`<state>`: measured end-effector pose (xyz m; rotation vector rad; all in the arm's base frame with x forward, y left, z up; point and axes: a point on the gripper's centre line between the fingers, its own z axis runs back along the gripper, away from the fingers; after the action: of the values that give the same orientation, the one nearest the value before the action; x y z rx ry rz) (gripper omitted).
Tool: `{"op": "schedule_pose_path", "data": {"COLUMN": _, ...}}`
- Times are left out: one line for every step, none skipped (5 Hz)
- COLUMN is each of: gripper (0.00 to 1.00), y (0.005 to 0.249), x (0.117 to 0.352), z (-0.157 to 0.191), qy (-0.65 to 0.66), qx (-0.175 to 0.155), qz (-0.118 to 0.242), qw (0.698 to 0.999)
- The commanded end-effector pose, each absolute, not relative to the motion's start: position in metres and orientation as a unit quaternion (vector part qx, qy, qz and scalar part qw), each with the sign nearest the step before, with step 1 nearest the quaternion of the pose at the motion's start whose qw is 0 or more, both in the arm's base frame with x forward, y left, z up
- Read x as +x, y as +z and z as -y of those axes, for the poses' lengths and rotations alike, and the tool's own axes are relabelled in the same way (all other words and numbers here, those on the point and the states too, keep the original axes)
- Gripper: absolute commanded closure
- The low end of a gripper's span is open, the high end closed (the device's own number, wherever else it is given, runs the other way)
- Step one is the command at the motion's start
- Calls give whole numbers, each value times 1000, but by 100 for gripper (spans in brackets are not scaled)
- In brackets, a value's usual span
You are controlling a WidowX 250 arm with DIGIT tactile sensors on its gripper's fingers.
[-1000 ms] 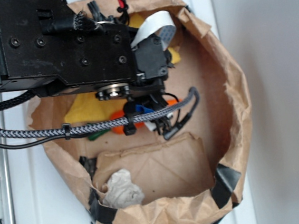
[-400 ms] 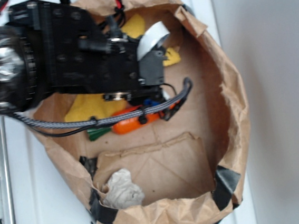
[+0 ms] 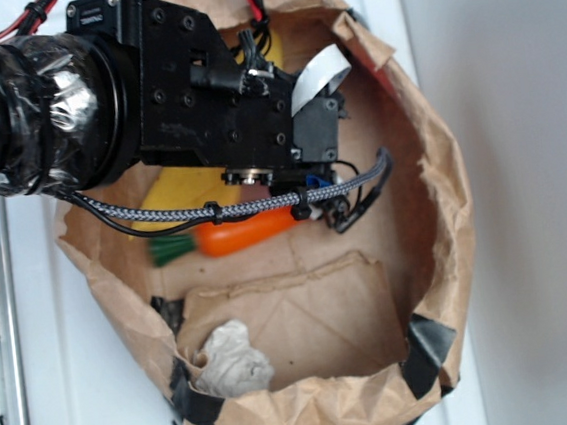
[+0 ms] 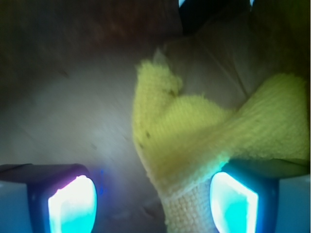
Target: Grab the yellow cloth.
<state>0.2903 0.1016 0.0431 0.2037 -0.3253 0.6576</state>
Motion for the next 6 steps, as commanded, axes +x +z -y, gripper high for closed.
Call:
{"op": "schedule_pose_path", "data": {"gripper": 100, "y": 66, "x": 272, "z": -101, "qy": 313, "qx": 87, "qz": 186, "qw": 927}}
{"op": "schedule_pose_path", "data": {"gripper": 100, "y": 67, "x": 262, "z": -100, "qy": 303, "qx": 87, "qz": 190, "qw": 930}}
{"op": "schedule_pose_path", "data": {"gripper": 100, "y": 69, "x": 255, "z": -100, "qy": 298, "qx": 79, "qz": 188, "qw": 933}}
{"op": "schedule_pose_path", "data": {"gripper": 100, "y": 68, "x": 263, "z": -97, "qy": 299, "qx": 73, "qz": 188, "qw": 933}}
{"op": "schedule_pose_path", "data": {"gripper": 100, "y": 78, "x": 309, "z": -89, "qy": 303, "qx": 53, "qz": 185, "qw": 933}}
{"op": "schedule_pose_path", "data": {"gripper": 100, "y": 109, "x": 305, "z": -76, "qy": 305, "qx": 3, "qz": 175, "qw": 936}}
